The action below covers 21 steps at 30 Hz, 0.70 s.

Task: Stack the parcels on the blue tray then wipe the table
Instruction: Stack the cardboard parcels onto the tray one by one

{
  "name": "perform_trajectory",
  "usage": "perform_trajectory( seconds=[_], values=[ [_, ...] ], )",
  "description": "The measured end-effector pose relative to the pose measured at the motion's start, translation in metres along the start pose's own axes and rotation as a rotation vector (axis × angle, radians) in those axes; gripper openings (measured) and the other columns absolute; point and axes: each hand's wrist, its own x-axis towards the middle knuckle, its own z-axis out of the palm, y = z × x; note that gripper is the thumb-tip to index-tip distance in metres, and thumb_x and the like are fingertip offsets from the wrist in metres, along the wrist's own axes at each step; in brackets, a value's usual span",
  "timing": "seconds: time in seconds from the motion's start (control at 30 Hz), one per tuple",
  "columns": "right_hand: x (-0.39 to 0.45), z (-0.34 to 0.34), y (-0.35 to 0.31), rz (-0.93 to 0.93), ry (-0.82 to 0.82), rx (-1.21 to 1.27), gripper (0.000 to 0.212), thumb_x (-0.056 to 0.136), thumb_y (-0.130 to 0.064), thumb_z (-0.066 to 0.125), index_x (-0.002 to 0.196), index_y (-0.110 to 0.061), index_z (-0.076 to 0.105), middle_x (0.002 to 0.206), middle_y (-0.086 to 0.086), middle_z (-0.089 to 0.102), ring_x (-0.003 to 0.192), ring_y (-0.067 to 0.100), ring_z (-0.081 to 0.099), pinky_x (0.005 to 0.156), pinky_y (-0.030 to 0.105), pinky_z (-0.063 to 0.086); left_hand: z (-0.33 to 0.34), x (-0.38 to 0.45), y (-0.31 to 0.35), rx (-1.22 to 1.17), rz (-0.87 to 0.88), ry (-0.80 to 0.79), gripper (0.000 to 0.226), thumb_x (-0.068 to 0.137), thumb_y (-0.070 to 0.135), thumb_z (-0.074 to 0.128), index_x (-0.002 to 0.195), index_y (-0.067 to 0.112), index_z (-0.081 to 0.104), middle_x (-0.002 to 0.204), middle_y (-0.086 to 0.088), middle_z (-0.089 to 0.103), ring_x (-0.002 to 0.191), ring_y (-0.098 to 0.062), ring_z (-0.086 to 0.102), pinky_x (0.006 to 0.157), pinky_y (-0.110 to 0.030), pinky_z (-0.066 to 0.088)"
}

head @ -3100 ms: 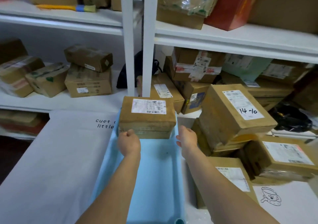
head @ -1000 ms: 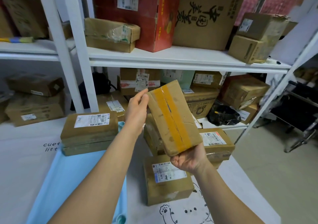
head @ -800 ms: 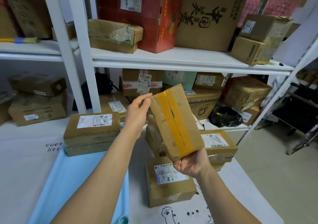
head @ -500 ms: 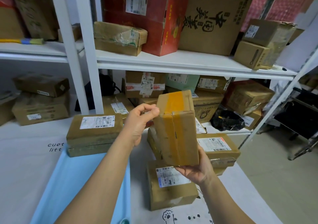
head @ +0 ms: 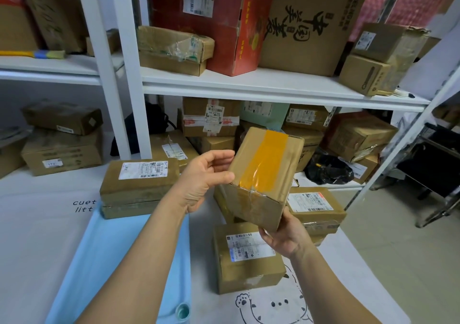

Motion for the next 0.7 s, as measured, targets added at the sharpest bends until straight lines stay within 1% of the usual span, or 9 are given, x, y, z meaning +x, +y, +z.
perform_trajectory(
  seconds=[0.07, 0.13, 0.23, 0.3, 0.37, 0.43, 0.53, 0.6, 0.7],
  values=[
    [-0.002, -0.001, 0.001, -0.025, -0.004, -0.003, 0.033, 0.099, -0.044, 0.04, 0.115, -0.024, 0.06, 0.125, 0.004, 0.062, 0.099, 0.021, 0.061, 0.067, 0.036, 0.054, -0.004, -0.003, -0.003, -0.001, -0.019, 0.001, 0.051, 0.075, -0.022, 0.057, 0.111, 0.013, 0.06, 0.109, -0.005, 0.063, 0.1, -0.013, 0.06, 0.076, -0.017, 0.055],
    [-0.004, -0.001, 0.001, -0.059, -0.014, 0.001, 0.034, 0.1, -0.043, 0.039, 0.119, -0.023, 0.057, 0.127, 0.004, 0.06, 0.097, 0.019, 0.06, 0.06, 0.032, 0.057, -0.009, -0.005, -0.006, 0.021, -0.037, 0.015, 0.055, 0.076, -0.024, 0.055, 0.12, 0.01, 0.058, 0.112, -0.005, 0.063, 0.103, -0.014, 0.059, 0.075, -0.017, 0.055],
    [-0.005, 0.0, -0.004, -0.125, -0.027, 0.002, 0.036, 0.098, -0.039, 0.043, 0.125, -0.018, 0.055, 0.123, 0.007, 0.061, 0.099, 0.02, 0.06, 0.06, 0.031, 0.056, -0.015, -0.008, -0.009, 0.125, -0.042, 0.071, 0.061, 0.076, -0.027, 0.052, 0.123, 0.01, 0.058, 0.105, 0.001, 0.067, 0.095, -0.009, 0.061, 0.071, -0.018, 0.055],
    [-0.007, 0.001, -0.008, -0.168, -0.052, -0.007, 0.036, 0.099, -0.036, 0.043, 0.127, -0.016, 0.055, 0.124, 0.008, 0.062, 0.104, 0.022, 0.059, 0.068, 0.035, 0.055, -0.018, -0.011, -0.014, 0.167, -0.055, 0.134, 0.062, 0.076, -0.027, 0.051, 0.122, 0.014, 0.059, 0.099, 0.004, 0.067, 0.091, -0.007, 0.061, 0.074, -0.024, 0.054],
    [-0.01, 0.002, -0.011, -0.21, -0.084, -0.002, 0.024, 0.1, -0.031, 0.041, 0.108, -0.017, 0.059, 0.115, 0.009, 0.064, 0.103, 0.024, 0.058, 0.077, 0.039, 0.051, -0.021, -0.014, -0.021, 0.173, -0.078, 0.194, 0.062, 0.076, -0.026, 0.052, 0.12, 0.017, 0.062, 0.098, 0.003, 0.067, 0.09, -0.01, 0.06, 0.077, -0.029, 0.054],
    [-0.014, 0.004, -0.013, -0.239, -0.092, -0.022, 0.019, 0.1, -0.028, 0.041, 0.093, -0.019, 0.056, 0.107, 0.01, 0.064, 0.102, 0.026, 0.057, 0.084, 0.042, 0.049, -0.025, -0.016, -0.028, 0.159, -0.102, 0.221, 0.06, 0.077, -0.024, 0.053, 0.114, 0.021, 0.064, 0.098, -0.001, 0.067, 0.092, -0.016, 0.06, 0.074, -0.03, 0.054],
    [-0.016, 0.003, -0.017, -0.246, -0.094, -0.047, 0.017, 0.099, -0.028, 0.044, 0.089, -0.02, 0.055, 0.107, 0.012, 0.063, 0.106, 0.029, 0.054, 0.096, 0.047, 0.043, -0.026, -0.019, -0.031, 0.139, -0.123, 0.217, 0.055, 0.079, -0.023, 0.053, 0.108, 0.022, 0.065, 0.098, -0.002, 0.067, 0.092, -0.019, 0.061, 0.073, -0.03, 0.053],
    [-0.016, 0.003, -0.017, -0.24, -0.093, -0.055, 0.015, 0.098, -0.027, 0.047, 0.087, -0.02, 0.055, 0.106, 0.012, 0.063, 0.104, 0.028, 0.055, 0.092, 0.045, 0.046, -0.026, -0.02, -0.03, 0.137, -0.118, 0.212, 0.052, 0.079, -0.022, 0.054, 0.107, 0.02, 0.066, 0.096, -0.002, 0.067, 0.091, -0.018, 0.062, 0.073, -0.029, 0.053],
    [-0.018, 0.006, -0.015, -0.241, -0.084, -0.067, 0.012, 0.096, -0.028, 0.05, 0.088, -0.023, 0.057, 0.106, 0.009, 0.065, 0.106, 0.026, 0.057, 0.078, 0.042, 0.049, -0.022, -0.022, -0.026, 0.144, -0.096, 0.217, 0.045, 0.081, -0.02, 0.053, 0.1, 0.02, 0.065, 0.093, -0.002, 0.067, 0.091, -0.02, 0.06, 0.073, -0.03, 0.053]
  ],
)
